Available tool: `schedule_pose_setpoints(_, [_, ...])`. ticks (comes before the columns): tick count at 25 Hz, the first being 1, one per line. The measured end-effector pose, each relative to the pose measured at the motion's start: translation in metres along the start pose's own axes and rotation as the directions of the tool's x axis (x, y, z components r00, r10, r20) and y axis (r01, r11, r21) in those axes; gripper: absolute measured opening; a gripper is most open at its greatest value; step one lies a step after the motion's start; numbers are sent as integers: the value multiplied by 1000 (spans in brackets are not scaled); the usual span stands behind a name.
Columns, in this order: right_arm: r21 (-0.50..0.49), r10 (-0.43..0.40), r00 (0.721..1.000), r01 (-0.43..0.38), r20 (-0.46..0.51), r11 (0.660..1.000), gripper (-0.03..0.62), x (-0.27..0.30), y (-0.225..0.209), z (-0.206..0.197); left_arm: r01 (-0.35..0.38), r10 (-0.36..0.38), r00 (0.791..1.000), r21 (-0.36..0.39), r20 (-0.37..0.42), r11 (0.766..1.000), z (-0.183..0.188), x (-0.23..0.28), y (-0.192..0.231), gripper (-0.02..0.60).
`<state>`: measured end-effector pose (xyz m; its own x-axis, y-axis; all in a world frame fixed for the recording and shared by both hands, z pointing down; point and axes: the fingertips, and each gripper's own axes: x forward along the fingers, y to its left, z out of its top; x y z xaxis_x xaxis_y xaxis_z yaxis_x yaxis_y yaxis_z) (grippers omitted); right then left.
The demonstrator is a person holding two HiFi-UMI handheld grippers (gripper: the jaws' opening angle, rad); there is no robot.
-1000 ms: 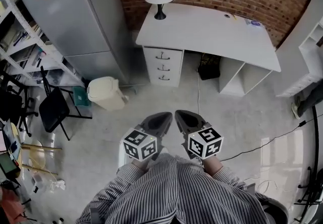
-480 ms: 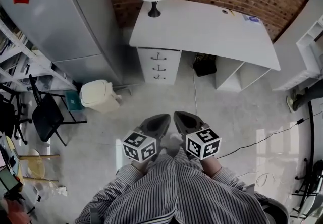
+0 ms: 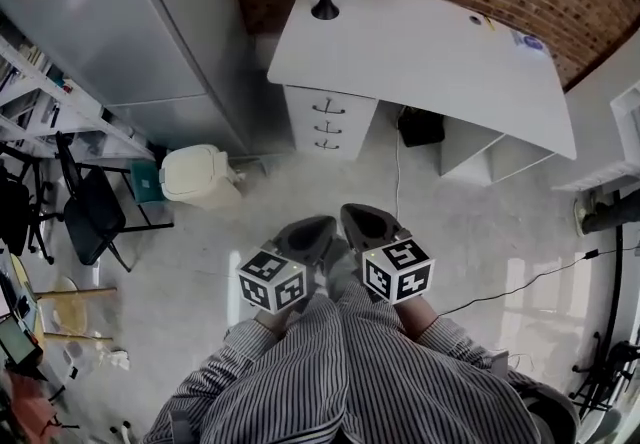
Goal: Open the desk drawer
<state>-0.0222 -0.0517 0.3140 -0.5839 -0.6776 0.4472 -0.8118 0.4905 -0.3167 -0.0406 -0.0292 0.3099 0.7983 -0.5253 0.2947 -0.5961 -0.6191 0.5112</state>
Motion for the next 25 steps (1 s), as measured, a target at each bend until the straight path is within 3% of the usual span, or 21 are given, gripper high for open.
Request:
schedule_pose_setpoints(6, [50,86,996,-86,2,995,17,46,-29,33,-31,30,999,-46,-26,998,21,30,38,12])
schedule_pose_setpoints(12, [96,58,998,-59,12,994,17,77,-75,49,-48,43,998,-115,-41,992,34,70,79,12])
schedule_pose_setpoints(20, [216,45,998,-53,42,975,17,117,-130,41,-80,72,995,-108,-74,991,37,114,139,12])
schedule_pose_setpoints(25, [295,31,1000,-30,2,955,17,145,-157,14,-145,137,988,-125,-69,982,24,128,179,12])
